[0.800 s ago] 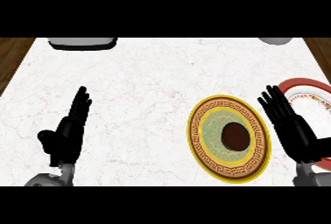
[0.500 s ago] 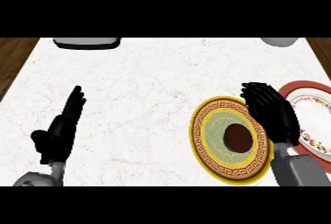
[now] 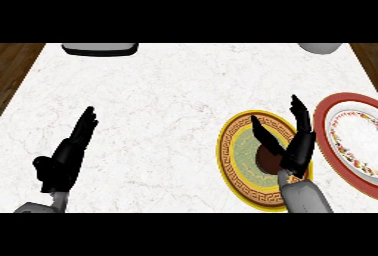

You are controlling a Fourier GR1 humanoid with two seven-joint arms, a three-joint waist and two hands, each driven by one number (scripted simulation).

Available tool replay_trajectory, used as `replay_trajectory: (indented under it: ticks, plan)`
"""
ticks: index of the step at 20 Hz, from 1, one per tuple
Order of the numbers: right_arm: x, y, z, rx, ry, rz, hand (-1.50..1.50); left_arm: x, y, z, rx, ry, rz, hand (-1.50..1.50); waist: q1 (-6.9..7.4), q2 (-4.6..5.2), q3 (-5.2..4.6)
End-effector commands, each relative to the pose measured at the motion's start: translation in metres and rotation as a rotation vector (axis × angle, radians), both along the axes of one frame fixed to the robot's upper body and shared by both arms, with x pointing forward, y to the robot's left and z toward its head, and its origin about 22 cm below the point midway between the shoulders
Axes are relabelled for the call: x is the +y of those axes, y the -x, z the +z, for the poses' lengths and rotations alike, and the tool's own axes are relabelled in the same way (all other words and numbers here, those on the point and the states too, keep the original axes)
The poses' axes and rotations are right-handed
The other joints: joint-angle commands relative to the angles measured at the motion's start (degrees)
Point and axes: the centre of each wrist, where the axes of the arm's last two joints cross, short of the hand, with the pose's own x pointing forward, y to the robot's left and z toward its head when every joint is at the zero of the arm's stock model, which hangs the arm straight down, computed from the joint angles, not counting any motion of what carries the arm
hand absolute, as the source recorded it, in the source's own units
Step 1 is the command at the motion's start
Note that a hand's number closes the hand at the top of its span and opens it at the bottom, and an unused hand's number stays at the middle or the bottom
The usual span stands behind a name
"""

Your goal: Pick the cupcake from the plate and place it in the plate

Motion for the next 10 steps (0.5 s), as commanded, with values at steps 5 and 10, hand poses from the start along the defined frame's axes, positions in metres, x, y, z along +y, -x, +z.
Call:
replay_trajectory:
  ticks: [5, 10]
  plan:
    - [0.065, 0.030, -0.029, -0.043, 0.142, -0.195, -1.50, 0.012, -0.005, -0.011, 0.002, 0.008, 0.009, 0.00, -1.47, -0.56, 0.13]
    - [0.039, 0.057, -0.055, 0.207, 0.211, -0.198, -1.50, 0.033, 0.003, -0.008, 0.007, 0.015, 0.008, 0.00, -2.19, -0.88, -0.11]
